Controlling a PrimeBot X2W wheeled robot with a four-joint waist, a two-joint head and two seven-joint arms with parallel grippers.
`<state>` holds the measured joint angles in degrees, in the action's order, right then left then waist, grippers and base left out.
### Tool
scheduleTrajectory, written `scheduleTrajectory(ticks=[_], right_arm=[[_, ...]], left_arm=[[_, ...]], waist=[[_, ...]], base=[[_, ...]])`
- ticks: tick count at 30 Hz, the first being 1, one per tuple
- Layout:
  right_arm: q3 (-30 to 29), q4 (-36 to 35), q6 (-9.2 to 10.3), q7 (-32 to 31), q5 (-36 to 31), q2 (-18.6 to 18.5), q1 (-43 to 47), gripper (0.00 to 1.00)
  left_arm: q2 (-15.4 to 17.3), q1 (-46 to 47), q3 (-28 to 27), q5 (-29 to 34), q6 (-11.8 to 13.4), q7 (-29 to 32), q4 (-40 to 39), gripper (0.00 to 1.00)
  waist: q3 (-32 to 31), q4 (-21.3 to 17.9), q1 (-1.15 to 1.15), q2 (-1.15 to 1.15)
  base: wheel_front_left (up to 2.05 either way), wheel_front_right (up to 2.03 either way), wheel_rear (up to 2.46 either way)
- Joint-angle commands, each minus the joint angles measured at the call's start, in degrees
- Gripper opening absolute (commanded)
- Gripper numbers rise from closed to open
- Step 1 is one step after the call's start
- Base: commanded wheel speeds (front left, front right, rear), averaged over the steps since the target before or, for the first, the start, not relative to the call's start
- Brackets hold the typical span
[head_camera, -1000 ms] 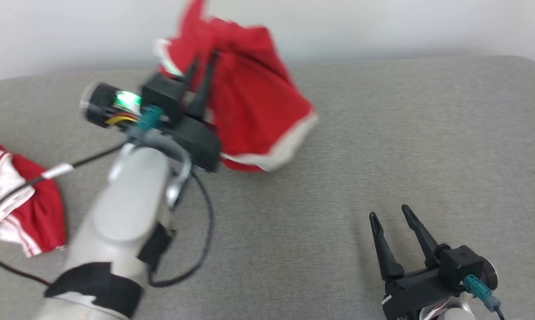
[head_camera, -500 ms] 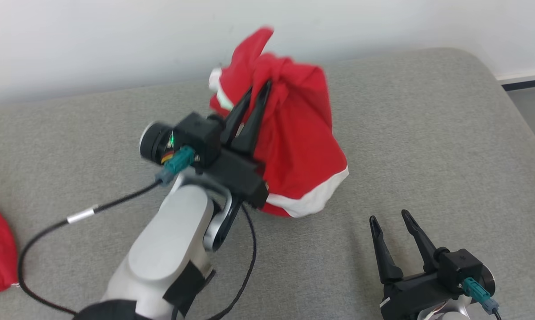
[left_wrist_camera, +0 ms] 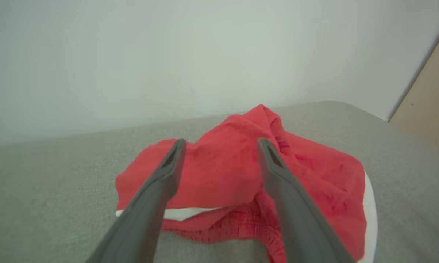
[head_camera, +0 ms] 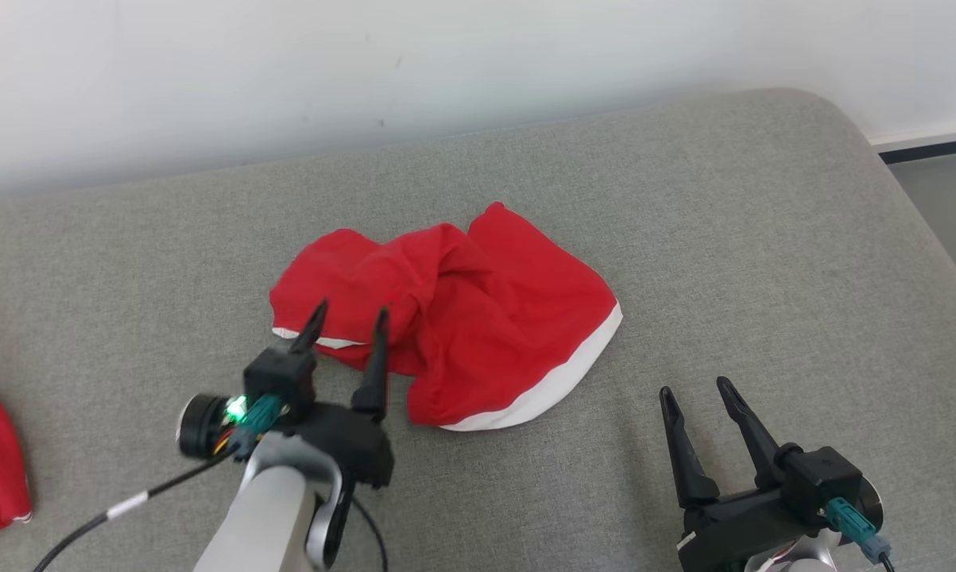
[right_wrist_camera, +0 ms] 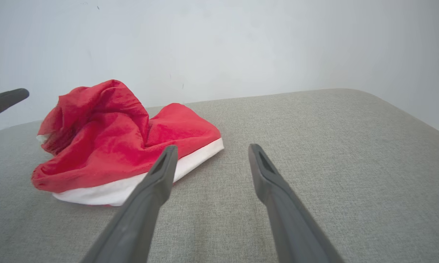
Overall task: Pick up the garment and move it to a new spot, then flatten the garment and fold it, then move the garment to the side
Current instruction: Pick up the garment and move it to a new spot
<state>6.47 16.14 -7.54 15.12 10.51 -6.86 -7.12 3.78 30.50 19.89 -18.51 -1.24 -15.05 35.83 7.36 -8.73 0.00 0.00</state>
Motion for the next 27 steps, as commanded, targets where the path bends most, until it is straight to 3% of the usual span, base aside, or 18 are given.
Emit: scheduleTrajectory(ticks=[1, 17, 27], right_arm=[[0.0, 0.1, 0.1, 0.0, 0.2, 0.1, 0.0, 1.0], [-1.1, 0.0, 0.1, 0.0, -1.3, 1.0, 2.3, 1.0], [-2.4, 0.0, 0.1, 0.0, -2.3, 1.2, 3.9, 1.0]], left_arm=[[0.2, -0.8, -0.5, 0.7, 0.3, -0.2, -0.5, 1.0], [0.9, -22.2, -16.4, 10.2, 0.9, -0.2, -15.5, 1.0], [-0.2, -30.9, -21.3, 13.1, -0.2, -0.2, -19.9, 1.0]], waist=[[-0.1, 0.0, 0.0, 0.0], [-4.0, 0.9, 0.0, 0.0], [-6.0, 2.6, 0.0, 0.0]], base=[[0.0, 0.0, 0.0], [0.0, 0.0, 0.0], [0.0, 0.0, 0.0]])
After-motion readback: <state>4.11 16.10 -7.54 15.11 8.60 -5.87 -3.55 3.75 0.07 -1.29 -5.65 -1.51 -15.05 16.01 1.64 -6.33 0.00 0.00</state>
